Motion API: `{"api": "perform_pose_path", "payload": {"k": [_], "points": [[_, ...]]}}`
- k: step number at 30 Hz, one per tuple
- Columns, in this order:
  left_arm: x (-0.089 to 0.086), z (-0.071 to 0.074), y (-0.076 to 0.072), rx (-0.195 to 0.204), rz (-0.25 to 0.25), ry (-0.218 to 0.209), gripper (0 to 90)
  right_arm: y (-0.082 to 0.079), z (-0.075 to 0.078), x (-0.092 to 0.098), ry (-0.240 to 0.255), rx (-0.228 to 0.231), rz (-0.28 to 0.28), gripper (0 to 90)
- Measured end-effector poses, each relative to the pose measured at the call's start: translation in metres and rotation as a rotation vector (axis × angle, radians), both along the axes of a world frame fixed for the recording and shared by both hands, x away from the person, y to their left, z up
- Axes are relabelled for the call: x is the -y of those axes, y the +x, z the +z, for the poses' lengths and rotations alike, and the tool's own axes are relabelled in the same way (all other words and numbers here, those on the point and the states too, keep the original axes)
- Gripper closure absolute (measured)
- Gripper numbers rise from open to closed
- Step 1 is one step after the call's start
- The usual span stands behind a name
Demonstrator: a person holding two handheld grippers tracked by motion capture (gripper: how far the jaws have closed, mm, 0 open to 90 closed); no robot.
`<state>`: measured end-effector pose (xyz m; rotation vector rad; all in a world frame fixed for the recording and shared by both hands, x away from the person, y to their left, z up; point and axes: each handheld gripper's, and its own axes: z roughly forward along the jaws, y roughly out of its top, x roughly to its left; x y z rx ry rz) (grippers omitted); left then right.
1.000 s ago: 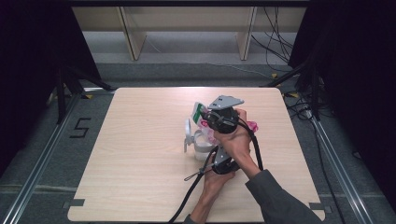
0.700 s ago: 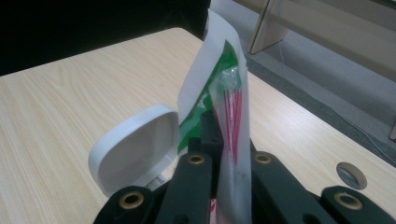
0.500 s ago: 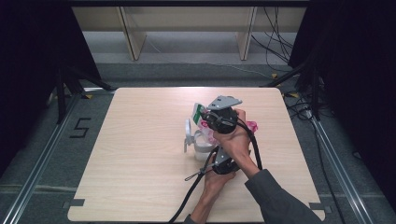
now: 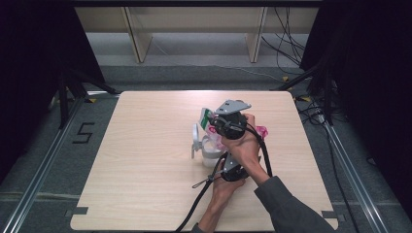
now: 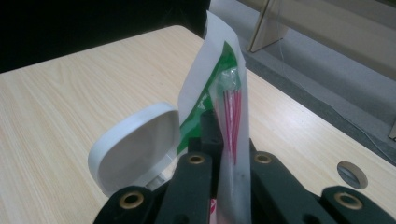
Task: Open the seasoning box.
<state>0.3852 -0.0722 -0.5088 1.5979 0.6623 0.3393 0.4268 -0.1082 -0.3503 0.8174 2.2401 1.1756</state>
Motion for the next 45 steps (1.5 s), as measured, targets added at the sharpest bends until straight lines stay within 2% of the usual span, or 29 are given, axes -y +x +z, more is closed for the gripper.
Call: {"api": "perform_pose_path", "payload": {"k": [2, 3, 4, 5, 6, 7, 8, 9, 10, 11, 13, 16, 17, 21, 23, 24, 25, 33, 36, 43, 45], "points": [[0.0003, -0.0003, 0.0000, 0.001, 0.001, -0.001, 76.3, -0.0004, 0.0001, 0.0000, 0.009, 0.000, -0.004, 90.0], [0.0005, -0.0005, 0.0001, 0.002, 0.002, -0.002, 76.2, -0.0011, 0.0003, -0.0004, 0.000, -0.013, 0.001, 90.0], [0.0004, -0.0003, 0.0000, 0.000, 0.003, -0.001, 76.3, 0.0001, 0.0003, 0.0000, -0.010, -0.002, 0.013, 90.0], [0.0000, 0.0002, -0.0002, 0.002, 0.002, 0.001, 76.2, -0.0002, 0.0000, -0.0001, 0.007, -0.002, -0.006, 90.0], [-0.0027, 0.0010, 0.0003, 0.015, -0.013, 0.045, 76.2, -0.0003, 0.0002, 0.0001, 0.017, -0.007, -0.007, 90.0], [-0.0034, 0.0012, 0.0004, 0.014, -0.017, 0.057, 76.2, 0.0006, 0.0016, 0.0015, 0.003, -0.001, 0.008, 90.0], [-0.0001, 0.0002, -0.0002, 0.001, 0.000, 0.003, 76.3, 0.0007, 0.0004, 0.0003, 0.006, 0.010, 0.006, 90.0], [0.0013, -0.0004, -0.0002, -0.003, 0.008, -0.016, 76.3, 0.0003, 0.0001, -0.0004, -0.004, 0.000, 0.008, 90.0], [-0.0010, 0.0002, 0.0001, 0.004, -0.005, 0.028, 76.3, -0.0007, -0.0005, -0.0015, -0.006, -0.006, -0.005, 90.0], [-0.0032, 0.0012, 0.0003, 0.008, -0.020, 0.049, 76.3, -0.0006, 0.0004, -0.0009, -0.010, -0.015, -0.001, 90.0], [-0.0031, 0.0015, 0.0004, 0.015, -0.013, 0.044, 76.2, 0.0012, 0.0005, -0.0008, 0.008, 0.010, 0.003, 90.0], [-0.0031, 0.0012, 0.0002, 0.008, -0.019, 0.046, 76.3, 0.0005, -0.0008, -0.0027, -0.015, 0.006, 0.007, 90.0], [-0.0029, 0.0014, 0.0001, 0.015, -0.011, 0.042, 76.2, -0.0006, -0.0003, -0.0030, -0.016, -0.010, 0.006, 90.0], [-0.0032, 0.0013, 0.0002, 0.010, -0.017, 0.050, 76.3, 0.0004, -0.0007, -0.0033, -0.003, 0.004, 0.004, 90.0], [-0.0025, 0.0015, -0.0001, 0.013, -0.011, 0.039, 76.2, 0.0015, -0.0008, -0.0032, -0.026, 0.011, 0.017, 90.0], [-0.0024, 0.0019, 0.0000, 0.013, -0.010, 0.037, 76.2, 0.0001, -0.0005, -0.0039, -0.004, -0.004, -0.007, 90.0], [-0.0026, 0.0022, 0.0001, 0.016, -0.008, 0.039, 76.2, 0.0015, 0.0006, -0.0024, -0.013, 0.006, 0.013, 90.0], [-0.0026, 0.0016, -0.0002, 0.014, -0.011, 0.040, 76.2, 0.0016, 0.0008, -0.0024, -0.013, -0.003, 0.011, 90.0], [-0.0023, 0.0025, -0.0002, 0.016, -0.008, 0.038, 76.2, 0.0017, 0.0006, -0.0023, 0.005, -0.002, -0.002, 90.0], [-0.0027, 0.0022, -0.0004, 0.015, -0.017, 0.033, 76.2, 0.0026, 0.0005, -0.0029, -0.004, 0.004, 0.000, 90.0], [-0.0031, 0.0028, 0.0002, 0.012, -0.013, 0.043, 76.3, 0.0025, 0.0015, -0.0027, -0.003, 0.002, 0.002, 90.0]]}}
